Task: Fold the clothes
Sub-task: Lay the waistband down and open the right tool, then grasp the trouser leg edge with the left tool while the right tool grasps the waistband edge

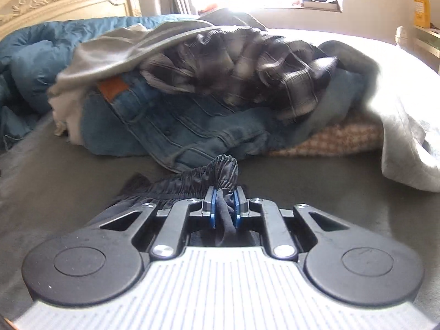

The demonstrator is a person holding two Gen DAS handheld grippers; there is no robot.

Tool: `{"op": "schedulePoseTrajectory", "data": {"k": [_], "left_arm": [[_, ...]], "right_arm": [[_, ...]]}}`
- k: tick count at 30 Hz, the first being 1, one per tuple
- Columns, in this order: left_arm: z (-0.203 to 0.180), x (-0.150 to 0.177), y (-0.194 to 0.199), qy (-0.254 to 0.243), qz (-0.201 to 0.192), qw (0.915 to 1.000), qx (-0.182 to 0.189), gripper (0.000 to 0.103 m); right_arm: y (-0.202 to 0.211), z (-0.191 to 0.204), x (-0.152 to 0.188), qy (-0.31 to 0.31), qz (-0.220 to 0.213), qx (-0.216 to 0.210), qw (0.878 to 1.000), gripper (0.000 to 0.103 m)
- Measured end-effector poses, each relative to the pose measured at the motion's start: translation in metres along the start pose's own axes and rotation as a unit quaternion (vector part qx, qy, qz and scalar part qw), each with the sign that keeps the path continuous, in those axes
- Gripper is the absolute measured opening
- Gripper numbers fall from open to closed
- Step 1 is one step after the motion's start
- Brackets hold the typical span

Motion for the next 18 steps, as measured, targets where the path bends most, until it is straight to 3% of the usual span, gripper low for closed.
{"op": "schedulePoseTrajectory", "data": {"k": [4,8,9,14,18], "left_arm": [[-0.001,-0.002,-0.001,0.001,0.001,1.0000,-0.001,0.033],[-0.001,0.003,0.000,0.004,0.001,1.0000,-0.005,0.033],[0.000,0.003,-0.001,0.005,0.001,1.0000,-0.007,0.033],[0.000,0.000,-0.004,0.025,-0.003,0.9996,-0.013,0.033],[-0.003,-0.001,-0.002,0.045,-0.014,0.9986,-0.027,0.034]], "right_arm": [[-0.015,-0.007,0.002,-0.018,0.000,-0.001,1.000,0.016],[-0.012,-0.018,0.000,-0.063,-0.005,0.004,0.998,0.046],[-0.007,-0.023,-0.001,-0.085,-0.011,0.002,0.996,0.049],[0.058,-0.045,-0.007,-0.153,-0.062,-0.006,0.986,0.050],[0.141,-0.044,0.003,-0.129,-0.080,0.007,0.988,0.050]]}}
Point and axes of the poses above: each gripper's, at about its wrist camera, not at the fingertips, and y roughly against the way its jaws point, z to its left, x to its underside, the point moved 6 cm from there along -y, roughly the way its jaws point, and after that the axes turned 10 degrees about z, right-handed, at the moved point
